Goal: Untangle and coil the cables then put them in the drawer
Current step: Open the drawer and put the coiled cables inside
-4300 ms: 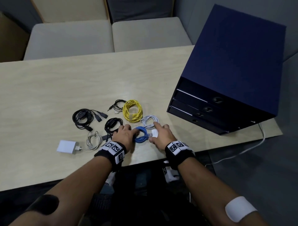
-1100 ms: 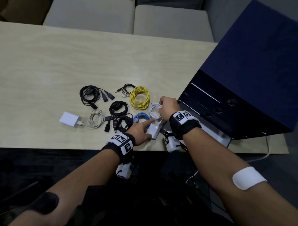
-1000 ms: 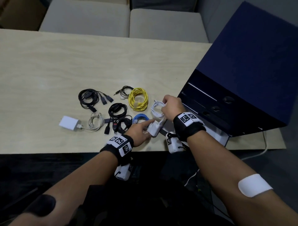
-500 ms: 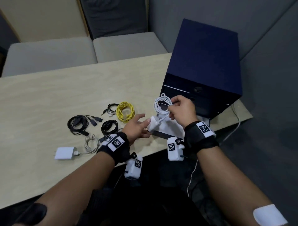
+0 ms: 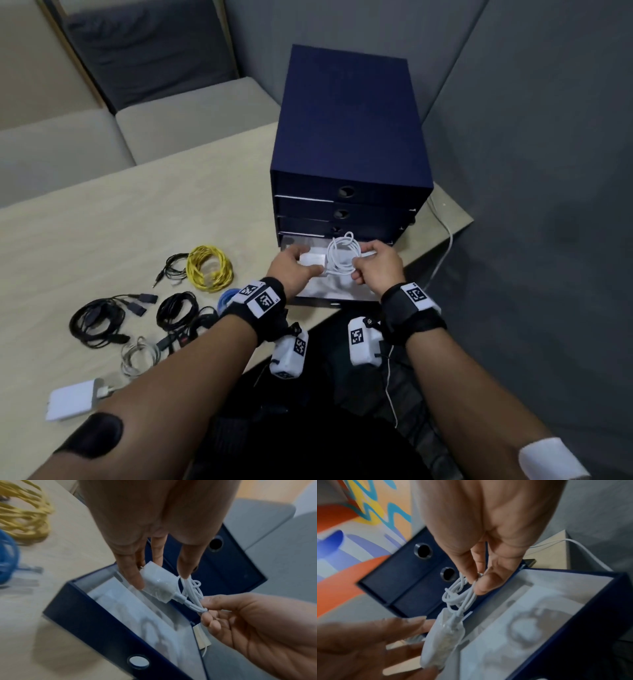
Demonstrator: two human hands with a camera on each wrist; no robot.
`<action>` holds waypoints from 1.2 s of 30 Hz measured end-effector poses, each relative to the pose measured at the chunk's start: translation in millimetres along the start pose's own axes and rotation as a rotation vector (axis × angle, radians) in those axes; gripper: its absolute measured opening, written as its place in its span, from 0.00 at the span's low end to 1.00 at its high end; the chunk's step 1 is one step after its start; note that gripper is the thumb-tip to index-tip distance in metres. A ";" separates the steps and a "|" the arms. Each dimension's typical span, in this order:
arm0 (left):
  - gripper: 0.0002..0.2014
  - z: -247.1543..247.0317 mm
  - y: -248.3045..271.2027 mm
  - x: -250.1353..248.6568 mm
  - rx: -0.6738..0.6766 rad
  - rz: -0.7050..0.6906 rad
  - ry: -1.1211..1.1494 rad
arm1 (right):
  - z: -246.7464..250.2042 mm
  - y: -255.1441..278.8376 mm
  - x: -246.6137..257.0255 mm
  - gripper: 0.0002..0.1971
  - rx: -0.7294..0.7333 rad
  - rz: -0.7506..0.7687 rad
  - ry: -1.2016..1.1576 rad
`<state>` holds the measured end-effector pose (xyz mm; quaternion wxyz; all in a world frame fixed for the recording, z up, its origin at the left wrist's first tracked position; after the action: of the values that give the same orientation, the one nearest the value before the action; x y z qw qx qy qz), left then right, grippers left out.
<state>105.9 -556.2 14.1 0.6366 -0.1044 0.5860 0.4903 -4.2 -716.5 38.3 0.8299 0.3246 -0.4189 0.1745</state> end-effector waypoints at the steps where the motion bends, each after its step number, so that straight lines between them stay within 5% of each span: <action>1: 0.27 -7.3 -7.5 0.4 0.010 0.012 -0.082 | 1.8 -9.4 -8.4 0.07 -0.001 -0.034 0.012; 8: 0.27 -42.1 -46.5 10.1 0.083 0.145 -0.307 | -2.6 -63.4 -55.9 0.14 0.015 -0.115 0.226; 11: 0.26 -48.4 -55.7 15.7 0.079 0.178 -0.304 | -11.9 -75.7 -66.6 0.06 0.074 -0.135 0.259; 16: 0.25 -43.9 -59.2 21.7 -0.038 0.160 -0.228 | -11.0 -77.3 -74.2 0.23 0.134 -0.121 0.381; 20: 0.22 -32.2 -52.1 45.3 -0.109 0.271 -0.231 | 5.0 -70.0 -66.0 0.15 0.073 -0.046 0.448; 25: 0.39 -70.5 -40.7 60.9 0.066 0.497 0.329 | 32.0 -57.4 -55.0 0.17 -0.044 0.024 0.505; 29: 0.44 -93.3 -53.6 48.1 -0.005 0.486 0.608 | 42.6 -56.4 -72.9 0.20 -0.008 -0.084 0.536; 32: 0.38 -110.3 -62.1 42.4 -0.031 0.497 0.726 | 42.2 -59.7 -79.6 0.17 0.049 -0.086 0.561; 36: 0.16 -134.8 -66.2 26.5 0.017 0.483 0.774 | 48.1 -65.0 -64.7 0.16 -0.001 0.005 0.582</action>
<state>64.1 -671.2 -76.8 0.2388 -0.1351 0.7925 0.5447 -33.7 -798.0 -18.4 0.9150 0.2594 -0.1640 0.2620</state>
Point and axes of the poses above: each hand's wrist, its own y-axis away from the middle knuckle, its own z-axis out of the back of the hand, x = y × z, the point moved 9 cm from there along -y, towards the middle knuckle, and after that the axes turned 1 degree about y, right-handed, at the moved point
